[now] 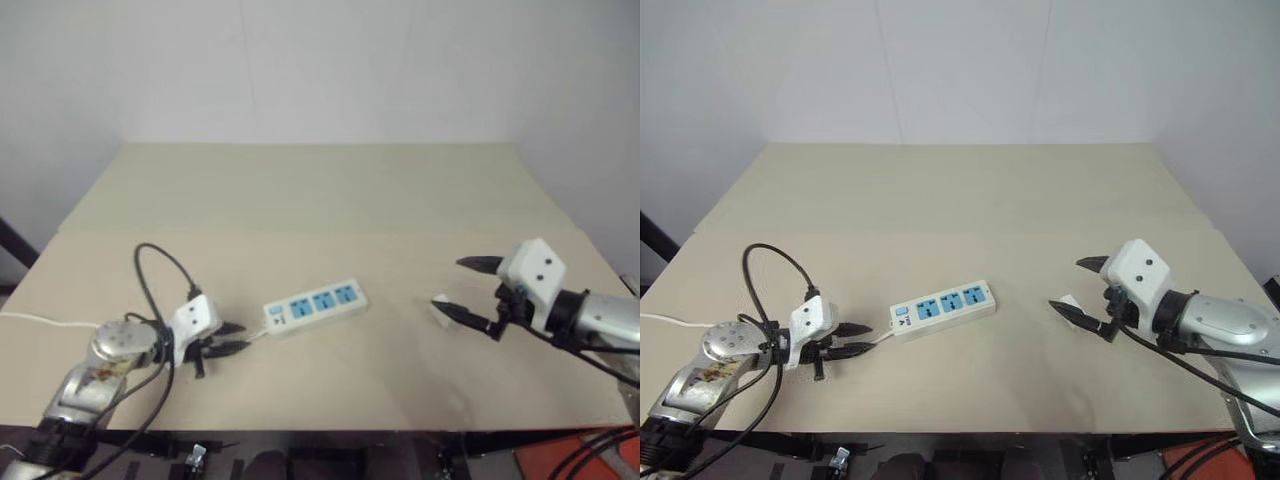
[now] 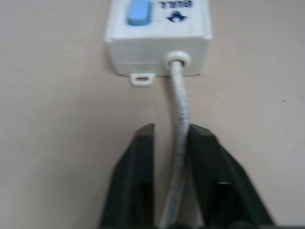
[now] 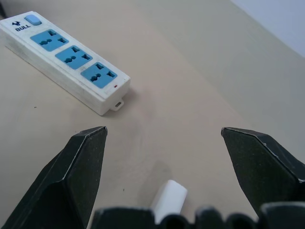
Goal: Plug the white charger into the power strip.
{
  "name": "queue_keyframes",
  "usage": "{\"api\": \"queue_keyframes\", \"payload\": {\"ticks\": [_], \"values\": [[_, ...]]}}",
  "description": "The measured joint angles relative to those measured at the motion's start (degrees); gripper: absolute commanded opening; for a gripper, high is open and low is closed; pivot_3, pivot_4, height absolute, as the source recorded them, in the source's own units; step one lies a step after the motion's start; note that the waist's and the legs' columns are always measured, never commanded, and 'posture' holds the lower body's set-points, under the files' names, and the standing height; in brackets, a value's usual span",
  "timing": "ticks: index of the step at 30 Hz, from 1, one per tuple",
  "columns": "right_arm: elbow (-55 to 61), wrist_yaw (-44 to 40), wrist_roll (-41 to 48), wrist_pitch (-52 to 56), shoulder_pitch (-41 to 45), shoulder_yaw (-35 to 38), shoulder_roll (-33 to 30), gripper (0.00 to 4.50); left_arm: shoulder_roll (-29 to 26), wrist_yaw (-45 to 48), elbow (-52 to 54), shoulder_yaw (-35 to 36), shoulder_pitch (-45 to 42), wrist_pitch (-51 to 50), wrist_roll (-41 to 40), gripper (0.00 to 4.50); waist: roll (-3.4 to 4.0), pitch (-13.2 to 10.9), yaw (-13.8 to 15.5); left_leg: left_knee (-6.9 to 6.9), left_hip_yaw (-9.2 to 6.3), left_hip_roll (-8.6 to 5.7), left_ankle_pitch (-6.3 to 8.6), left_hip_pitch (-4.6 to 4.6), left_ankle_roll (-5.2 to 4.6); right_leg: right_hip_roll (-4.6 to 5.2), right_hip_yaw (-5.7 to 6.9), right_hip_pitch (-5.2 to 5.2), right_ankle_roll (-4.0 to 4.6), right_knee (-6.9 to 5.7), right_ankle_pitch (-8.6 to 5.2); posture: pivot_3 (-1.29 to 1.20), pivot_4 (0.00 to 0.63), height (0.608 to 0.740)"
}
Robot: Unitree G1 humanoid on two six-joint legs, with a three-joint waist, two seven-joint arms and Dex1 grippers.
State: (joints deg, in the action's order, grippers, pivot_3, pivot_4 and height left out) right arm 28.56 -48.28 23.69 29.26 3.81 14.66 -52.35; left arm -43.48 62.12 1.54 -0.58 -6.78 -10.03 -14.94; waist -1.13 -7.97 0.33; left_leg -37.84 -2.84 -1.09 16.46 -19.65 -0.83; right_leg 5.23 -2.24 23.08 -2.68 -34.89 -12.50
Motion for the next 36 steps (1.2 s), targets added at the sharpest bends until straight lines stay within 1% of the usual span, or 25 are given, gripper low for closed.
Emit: {"api": "queue_keyframes", "payload": {"ticks": [2, 4, 6, 7, 9, 13, 19, 24, 28, 32, 33, 36], "values": [[-0.05, -0.04, 0.01, 0.00, 0.00, -0.19, 0.01, 4.50, 1.11, 1.35, 0.87, 1.29, 0.14, 1.00, -3.11, 3.06, 0.00, 0.00, -0.09, 0.00, -0.03, 0.00, 0.00, -0.12, 0.00, 0.00, 0.00, 0.13, 0.02, -0.03, 0.00, 0.00, 0.150, 0.740], [-0.12, -0.07, 0.02, 0.00, -0.04, -0.19, 0.01, 4.50, 1.44, 3.41, 2.05, 2.31, 0.33, 1.86, -5.96, 3.75, 0.00, 0.00, -0.22, 0.00, -0.08, 0.00, 0.00, -0.17, -0.01, 0.00, 0.00, 0.16, 0.03, 0.00, 0.01, 0.00, 0.150, 0.740], [-0.13, -0.09, 0.04, 0.00, -0.22, -0.16, 0.01, 4.50, 2.45, 4.28, 2.07, 3.23, 0.30, 3.20, -7.52, 4.37, 0.01, 0.01, -0.31, 0.00, -0.10, -0.03, 0.01, -0.16, -0.01, 0.04, -0.03, 0.14, 0.03, 0.03, 0.01, 0.00, 0.150, 0.740], [-0.13, -0.09, 0.05, 0.00, -0.37, -0.14, 0.03, 4.50, 3.61, 4.15, 1.66, 3.44, 0.06, 4.54, -7.57, 4.44, 0.02, 0.01, -0.30, 0.00, -0.10, -0.04, 0.01, -0.13, -0.01, 0.07, -0.06, 0.09, 0.02, 0.02, 0.01, 0.00, 0.150, 0.740], [-0.09, -0.05, 0.11, 0.00, -0.44, -0.13, 0.12, 4.50, 6.72, 4.33, -2.08, 3.07, -1.82, 8.79, -7.13, 4.44, 0.01, 0.01, -0.28, -0.02, -0.04, -0.07, 0.01, -0.09, -0.01, 0.06, -0.04, 0.01, 0.03, 0.02, 0.02, 0.00, 0.150, 0.740], [0.15, 0.41, 0.11, 0.01, -0.46, -0.06, 0.23, 4.50, 9.79, 4.57, -11.05, 1.03, -5.96, 13.83, -4.04, 4.44, 0.00, 0.02, -0.22, -0.02, 0.05, -0.08, 0.00, -0.04, -0.01, 0.00, 0.03, -0.03, 0.05, -0.02, 0.04, 0.00, 0.150, 0.740], [0.41, 0.75, 0.19, 0.06, -0.50, 0.45, 0.24, 4.50, 15.42, 6.36, -25.04, -3.91, -12.84, 22.44, 1.24, 4.44, -0.01, 0.02, -0.23, -0.03, 0.04, -0.10, 0.00, -0.16, -0.01, 0.02, 0.03, 0.03, 0.05, 0.02, 0.04, 0.00, 0.150, 0.740], [1.34, 0.85, 0.30, 0.21, -0.68, 1.61, 0.24, 4.50, 18.37, 7.41, -30.39, -6.13, -15.55, 26.40, 3.38, 4.44, -0.01, 0.03, -0.18, -0.04, 0.03, -0.12, 0.00, -0.14, -0.01, 0.03, 0.02, 0.01, 0.04, 0.00, 0.03, 0.00, 0.150, 0.740], [2.27, 0.95, 0.75, 0.67, -0.71, 1.94, 0.24, 4.50, 19.53, 6.65, -33.75, -6.43, -17.21, 29.57, 4.59, 4.44, 0.08, 0.10, 0.18, -0.05, 0.03, -0.13, 0.00, -0.01, -0.01, 0.04, 0.03, -0.11, 0.04, -0.03, 0.03, 0.00, 0.150, 0.740], [3.19, 0.97, 1.63, 1.15, -0.72, 2.10, 0.24, 4.50, 21.17, 4.79, -36.71, -5.47, -17.53, 32.26, 4.59, 3.69, 0.14, 0.14, 0.38, -0.05, -0.01, -0.13, 0.02, 0.40, -0.04, 0.05, 0.09, -0.65, -0.03, 0.07, -0.01, 0.00, 0.150, 0.740], [3.40, 0.97, 1.91, 1.16, -0.72, 2.29, 0.24, 4.50, 21.41, 4.71, -37.25, -5.23, -17.53, 33.11, 4.58, 3.43, 0.15, 0.15, 0.36, -0.05, -0.01, -0.13, 0.02, 0.43, -0.04, 0.06, 0.10, -0.69, -0.04, 0.10, -0.02, 0.00, 0.150, 0.740], [3.41, 0.68, 2.04, 1.16, -1.18, 2.76, -0.13, 4.50, 22.40, 4.21, -38.03, -4.08, -17.41, 33.95, 4.20, 3.41, 0.16, 0.15, 0.39, -0.05, -0.05, -0.14, 0.02, 0.44, -0.04, 0.07, 0.15, -0.73, -0.06, 0.10, -0.03, 0.00, 0.150, 0.740]]}}
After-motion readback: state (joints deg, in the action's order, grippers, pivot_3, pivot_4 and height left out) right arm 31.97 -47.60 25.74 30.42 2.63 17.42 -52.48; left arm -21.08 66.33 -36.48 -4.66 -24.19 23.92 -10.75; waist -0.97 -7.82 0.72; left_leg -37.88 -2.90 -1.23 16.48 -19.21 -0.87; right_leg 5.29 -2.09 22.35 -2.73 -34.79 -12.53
